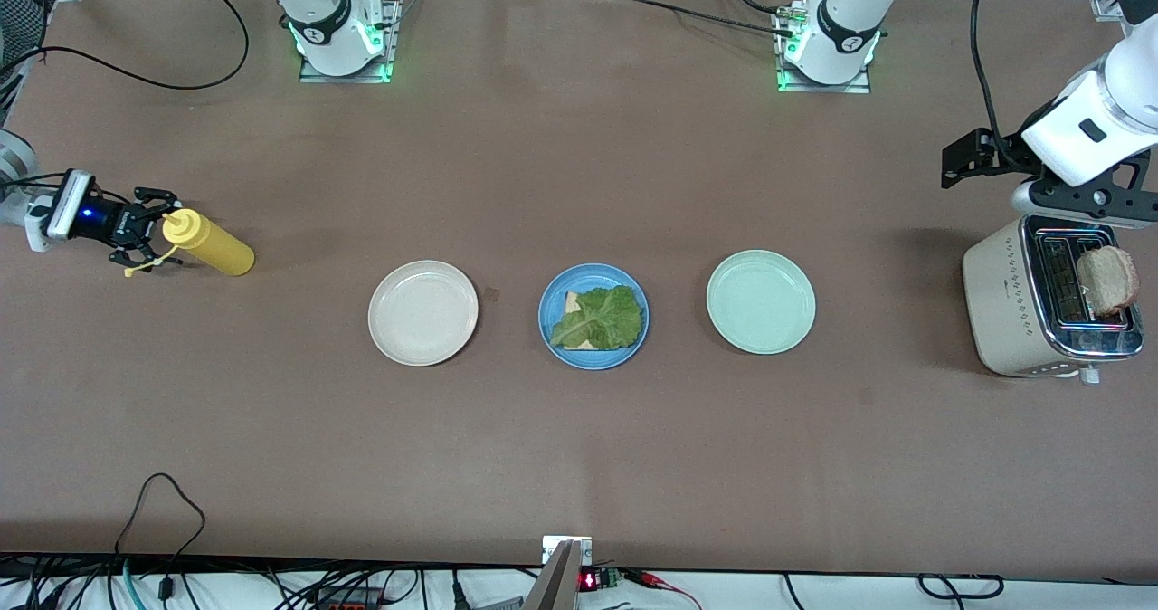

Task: Make sandwich in blue plate with both arms
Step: 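Grasp the yellow squeeze bottle with the right gripper and lift it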

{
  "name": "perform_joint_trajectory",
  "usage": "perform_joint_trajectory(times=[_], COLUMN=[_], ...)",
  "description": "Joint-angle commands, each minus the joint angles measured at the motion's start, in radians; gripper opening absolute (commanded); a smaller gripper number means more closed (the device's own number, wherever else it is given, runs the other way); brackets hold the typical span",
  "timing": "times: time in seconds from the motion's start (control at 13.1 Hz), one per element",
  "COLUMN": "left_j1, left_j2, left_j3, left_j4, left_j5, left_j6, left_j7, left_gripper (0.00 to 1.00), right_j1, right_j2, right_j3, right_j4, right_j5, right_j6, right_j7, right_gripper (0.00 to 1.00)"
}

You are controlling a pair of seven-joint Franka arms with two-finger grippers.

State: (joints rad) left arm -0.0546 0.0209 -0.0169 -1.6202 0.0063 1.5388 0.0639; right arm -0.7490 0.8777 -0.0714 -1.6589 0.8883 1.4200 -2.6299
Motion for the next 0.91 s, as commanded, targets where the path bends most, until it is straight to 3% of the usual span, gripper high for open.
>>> perform_joint_trajectory(times=[0.0,0.23,0.84], left_j1=[-0.002,-0.001,-0.001], left_j2=[-0.004,-0.004,-0.003], left_j3=[-0.008,-0.008,-0.008], left_j4=[0.019,0.019,0.020], left_j5=[0.001,0.001,0.007], left_j6=[-0.022,-0.022,-0.020], left_j7=[-0.006,-0.004,-0.004], left_gripper=[1.00,1.00,1.00], right_j1=[-0.018,-0.009,0.056], right_j2=[0.037,0.043,0.064], right_j3=[0.036,0.068,0.076], right_j4=[0.028,0.022,0.022], right_j5=[0.018,0.018,0.020], right_j6=[-0.021,-0.021,-0.006], right_j7=[-0.034,-0.036,-0.025], right_gripper=[1.00,1.00,1.00])
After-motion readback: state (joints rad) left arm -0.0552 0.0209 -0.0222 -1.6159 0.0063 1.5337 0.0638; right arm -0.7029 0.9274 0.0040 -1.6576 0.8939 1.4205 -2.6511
